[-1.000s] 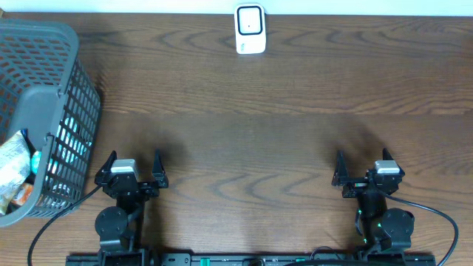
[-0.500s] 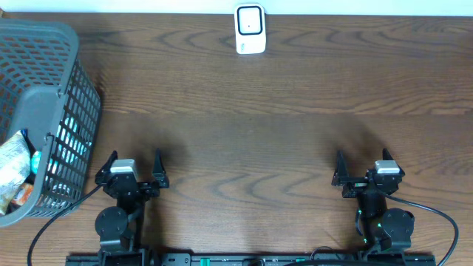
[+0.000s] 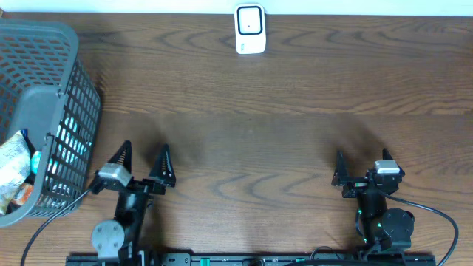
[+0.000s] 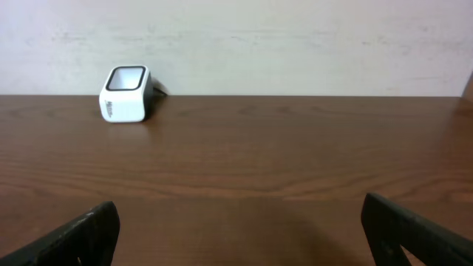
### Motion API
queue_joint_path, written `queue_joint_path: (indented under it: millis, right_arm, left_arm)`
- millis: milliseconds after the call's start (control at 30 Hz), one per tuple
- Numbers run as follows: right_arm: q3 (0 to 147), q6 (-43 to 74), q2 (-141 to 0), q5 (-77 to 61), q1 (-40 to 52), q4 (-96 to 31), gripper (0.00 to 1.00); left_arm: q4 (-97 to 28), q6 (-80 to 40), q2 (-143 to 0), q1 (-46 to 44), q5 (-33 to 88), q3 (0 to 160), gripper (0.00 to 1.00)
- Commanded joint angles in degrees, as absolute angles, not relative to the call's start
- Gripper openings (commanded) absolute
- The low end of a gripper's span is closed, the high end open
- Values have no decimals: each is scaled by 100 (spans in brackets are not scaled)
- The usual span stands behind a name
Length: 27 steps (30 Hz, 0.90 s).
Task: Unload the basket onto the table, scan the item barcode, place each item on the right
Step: 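Reach the left gripper into the grey basket toward the snack bag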
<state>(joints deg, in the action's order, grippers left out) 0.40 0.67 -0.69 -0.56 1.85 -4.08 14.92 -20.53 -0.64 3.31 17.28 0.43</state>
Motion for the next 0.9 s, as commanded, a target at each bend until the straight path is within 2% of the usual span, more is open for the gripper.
queue_joint_path:
  millis: [0, 133, 300, 467, 567, 733, 867]
  right_arm:
    - [32, 123, -27, -32, 172, -440, 99]
    - [32, 126, -27, -32, 172, -440, 99]
    - [32, 123, -27, -32, 172, -440, 99]
    - [32, 123, -27, -32, 172, -440, 99]
    - [32, 126, -30, -34, 172, -440, 99]
    - [32, 123, -30, -32, 172, -440, 99]
    - [32, 123, -27, -34, 172, -440, 99]
  left_arm:
    - [2434, -2694, -23, 314, 1905, 43, 98]
    - [3127, -2687, -23, 318, 1879, 331, 98]
    - [3070, -2414, -257, 318, 1841, 1173, 98]
    - [2648, -1765, -1214, 318, 1841, 2580, 98]
    - [1313, -1347, -2102, 320, 1835, 3909, 98]
    - [-2169, -489, -4032, 318, 1977, 6761, 98]
    - [-3562, -493, -5050, 318, 2788, 8154, 98]
